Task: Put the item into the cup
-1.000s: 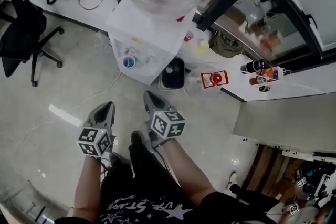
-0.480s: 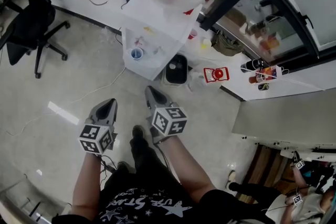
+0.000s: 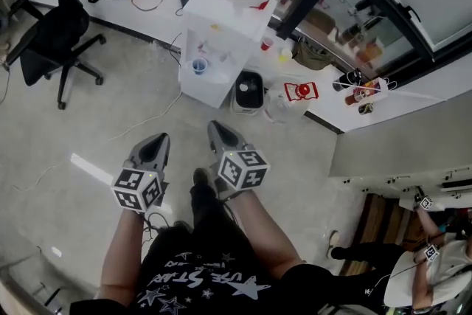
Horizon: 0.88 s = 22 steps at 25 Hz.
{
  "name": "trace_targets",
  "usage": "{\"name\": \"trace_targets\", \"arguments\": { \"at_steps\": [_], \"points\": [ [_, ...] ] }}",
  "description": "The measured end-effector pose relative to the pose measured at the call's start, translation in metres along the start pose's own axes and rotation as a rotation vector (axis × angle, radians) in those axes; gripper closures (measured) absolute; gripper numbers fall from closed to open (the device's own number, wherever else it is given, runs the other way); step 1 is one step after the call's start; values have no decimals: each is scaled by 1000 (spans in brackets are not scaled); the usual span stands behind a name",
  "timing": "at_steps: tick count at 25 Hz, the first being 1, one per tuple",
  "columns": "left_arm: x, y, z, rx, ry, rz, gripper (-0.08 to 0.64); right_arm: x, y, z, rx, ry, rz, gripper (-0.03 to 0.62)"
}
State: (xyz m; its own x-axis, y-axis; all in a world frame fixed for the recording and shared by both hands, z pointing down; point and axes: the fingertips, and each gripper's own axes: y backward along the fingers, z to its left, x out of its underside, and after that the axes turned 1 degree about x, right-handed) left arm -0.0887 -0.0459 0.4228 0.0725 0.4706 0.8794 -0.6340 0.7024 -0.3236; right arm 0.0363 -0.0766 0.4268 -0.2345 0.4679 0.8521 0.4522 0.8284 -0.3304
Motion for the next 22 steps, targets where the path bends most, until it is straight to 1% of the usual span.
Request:
{"name": "trace_targets", "arguments": {
  "at_steps": [3, 9, 18, 22],
  "points": [
    [0, 32, -12, 10, -2, -21, 554, 6, 26, 23, 1, 15, -14, 591],
    [-2, 83, -35, 45, -39, -55, 554, 13, 74, 59, 4, 28, -57, 591],
    [2, 138, -63, 67, -38, -71, 554, 32, 134, 99, 3, 71, -27, 591],
    [7, 155, -70, 71, -34, -84, 554, 34, 152, 110, 6, 84, -36, 591]
  ]
}}
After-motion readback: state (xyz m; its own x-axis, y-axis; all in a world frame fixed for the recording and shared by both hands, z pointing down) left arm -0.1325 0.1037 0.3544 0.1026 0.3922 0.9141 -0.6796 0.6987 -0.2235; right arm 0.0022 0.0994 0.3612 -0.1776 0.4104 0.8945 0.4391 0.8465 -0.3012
